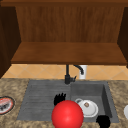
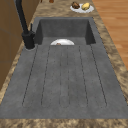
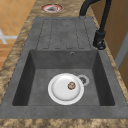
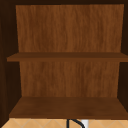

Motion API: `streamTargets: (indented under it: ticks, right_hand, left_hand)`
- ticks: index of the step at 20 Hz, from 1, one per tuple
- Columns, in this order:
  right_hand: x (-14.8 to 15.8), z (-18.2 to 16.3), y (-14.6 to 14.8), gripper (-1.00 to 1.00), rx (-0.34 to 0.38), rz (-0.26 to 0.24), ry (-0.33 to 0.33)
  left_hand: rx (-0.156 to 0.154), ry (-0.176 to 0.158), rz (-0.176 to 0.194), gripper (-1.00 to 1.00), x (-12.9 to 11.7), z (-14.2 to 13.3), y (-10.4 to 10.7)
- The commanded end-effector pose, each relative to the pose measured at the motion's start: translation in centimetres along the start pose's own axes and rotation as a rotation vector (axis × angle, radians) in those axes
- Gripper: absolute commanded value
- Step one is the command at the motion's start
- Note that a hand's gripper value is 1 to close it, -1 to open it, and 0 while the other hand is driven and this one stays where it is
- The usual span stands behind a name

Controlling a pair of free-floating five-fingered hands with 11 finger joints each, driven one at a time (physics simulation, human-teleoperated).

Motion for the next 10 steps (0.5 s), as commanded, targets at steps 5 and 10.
streamTargets:
  ticks: [5,10]
  right_hand:
    - [0.0,0.0,0.0,0.00,0.000,0.000,0.000]
    - [0.0,0.0,0.0,0.00,0.000,0.000,0.000]
  left_hand:
    - [-0.002,0.070,-0.045,-1.00,-0.7,-3.0,-2.2]
    - [-0.057,0.020,-0.010,-1.00,-3.4,-6.3,-2.8]
